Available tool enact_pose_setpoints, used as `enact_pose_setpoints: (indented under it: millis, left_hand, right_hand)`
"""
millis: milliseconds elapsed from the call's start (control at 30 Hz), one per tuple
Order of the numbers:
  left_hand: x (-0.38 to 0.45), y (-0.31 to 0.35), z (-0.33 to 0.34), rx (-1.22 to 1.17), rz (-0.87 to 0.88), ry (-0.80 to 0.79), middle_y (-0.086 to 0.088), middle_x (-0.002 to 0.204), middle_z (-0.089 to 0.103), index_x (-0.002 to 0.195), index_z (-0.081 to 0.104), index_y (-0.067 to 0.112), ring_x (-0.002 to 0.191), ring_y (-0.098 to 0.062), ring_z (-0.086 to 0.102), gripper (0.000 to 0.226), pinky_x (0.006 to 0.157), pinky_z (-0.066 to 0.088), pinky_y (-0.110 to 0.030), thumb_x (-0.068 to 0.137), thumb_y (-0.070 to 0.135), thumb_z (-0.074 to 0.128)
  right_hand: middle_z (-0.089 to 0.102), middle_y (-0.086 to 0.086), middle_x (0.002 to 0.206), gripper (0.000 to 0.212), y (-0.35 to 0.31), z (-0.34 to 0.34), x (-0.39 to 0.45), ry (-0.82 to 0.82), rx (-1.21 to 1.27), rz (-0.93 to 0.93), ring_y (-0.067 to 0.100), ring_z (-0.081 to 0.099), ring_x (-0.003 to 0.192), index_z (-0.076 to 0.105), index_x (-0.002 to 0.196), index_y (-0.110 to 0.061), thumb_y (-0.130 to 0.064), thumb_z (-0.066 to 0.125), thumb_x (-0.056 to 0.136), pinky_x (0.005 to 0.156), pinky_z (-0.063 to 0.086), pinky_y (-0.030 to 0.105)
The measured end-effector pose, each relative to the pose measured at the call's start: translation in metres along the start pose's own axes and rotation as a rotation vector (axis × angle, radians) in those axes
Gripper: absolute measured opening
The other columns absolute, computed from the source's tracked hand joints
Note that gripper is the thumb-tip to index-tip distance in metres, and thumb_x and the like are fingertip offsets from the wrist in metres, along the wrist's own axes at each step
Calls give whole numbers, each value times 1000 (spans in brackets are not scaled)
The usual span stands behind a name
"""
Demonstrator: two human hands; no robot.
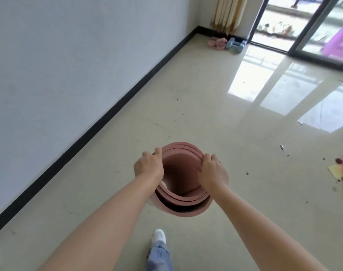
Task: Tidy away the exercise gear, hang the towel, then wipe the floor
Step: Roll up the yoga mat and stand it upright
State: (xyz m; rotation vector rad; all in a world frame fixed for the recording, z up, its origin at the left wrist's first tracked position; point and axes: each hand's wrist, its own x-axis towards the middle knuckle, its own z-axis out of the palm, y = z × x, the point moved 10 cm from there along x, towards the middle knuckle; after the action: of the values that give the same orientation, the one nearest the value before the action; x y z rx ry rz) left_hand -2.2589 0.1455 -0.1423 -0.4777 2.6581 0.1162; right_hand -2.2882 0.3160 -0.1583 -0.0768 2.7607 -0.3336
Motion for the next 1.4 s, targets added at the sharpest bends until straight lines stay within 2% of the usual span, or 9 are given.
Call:
enact_pose_setpoints:
  millis: [100, 267, 567, 800, 933, 1133, 1300, 1400]
  left_hand:
    - [58, 27, -52, -7, 5, 47, -15, 126, 41, 140, 28, 16, 110, -30, 56, 45, 89, 48, -32, 96, 10, 37]
    - [174, 68, -137, -25, 19, 81, -14, 125, 39, 138, 33, 15, 105, -27, 58, 43, 84, 49, -29, 96, 8, 39]
    - [377, 174, -281, 8, 65, 82, -13, 126, 42, 137, 36, 15, 109, -27, 57, 41, 86, 48, -32, 97, 10, 39]
    - [555, 280, -389, 25, 54, 135, -13, 131, 43, 136, 38, 14, 114, -28, 54, 38, 91, 46, -32, 98, 16, 41]
    - [656, 341, -446, 9, 35, 158, -14, 128, 45, 134, 39, 13, 111, -29, 56, 37, 91, 45, -33, 98, 18, 41]
    - [804, 404, -515, -28, 12, 184, -15, 123, 47, 130, 40, 10, 103, -28, 58, 33, 90, 44, -32, 97, 13, 36]
    - [952, 457, -583, -14, 42, 184, -16, 127, 47, 134, 38, 11, 112, -28, 54, 38, 96, 42, -33, 96, 11, 38]
    - [1042, 485, -618, -32, 47, 156, -16, 126, 47, 133, 39, 10, 112, -28, 54, 39, 94, 44, -33, 94, 7, 40]
  right_hand:
    - [45, 11, 125, 33, -6, -44, 67, 19, -2, -33, 29, 48, 116, 40, 124, -6, -9, 45, 91, 82, 44, 34]
    - [44, 12, 125, 37, -27, -124, 201, 10, -40, -53, 30, 48, 115, 40, 123, -5, -8, 49, 87, 72, 37, 30]
    - [47, 12, 122, 38, -20, -266, 426, 39, -10, -56, 29, 50, 112, 42, 121, -5, -7, 51, 84, 71, 37, 30]
    - [51, 12, 117, 33, -1, -384, 643, 105, -32, -214, 31, 54, 105, 47, 114, -4, -5, 51, 82, 70, 38, 30]
    - [51, 13, 116, 34, 10, -443, 765, 129, -26, -234, 31, 53, 104, 47, 116, -5, -6, 52, 82, 71, 41, 32]
    - [48, 13, 116, 32, 13, -514, 933, 158, -41, -231, 29, 50, 105, 45, 115, -6, -6, 52, 84, 65, 33, 29]
    - [49, 12, 123, 41, 8, -564, 1090, 171, -23, -216, 28, 52, 109, 44, 123, -7, -6, 54, 83, 69, 41, 29]
    - [50, 10, 124, 44, 9, -589, 1181, 148, -30, -179, 27, 55, 108, 44, 125, -9, -7, 54, 83, 71, 46, 31]
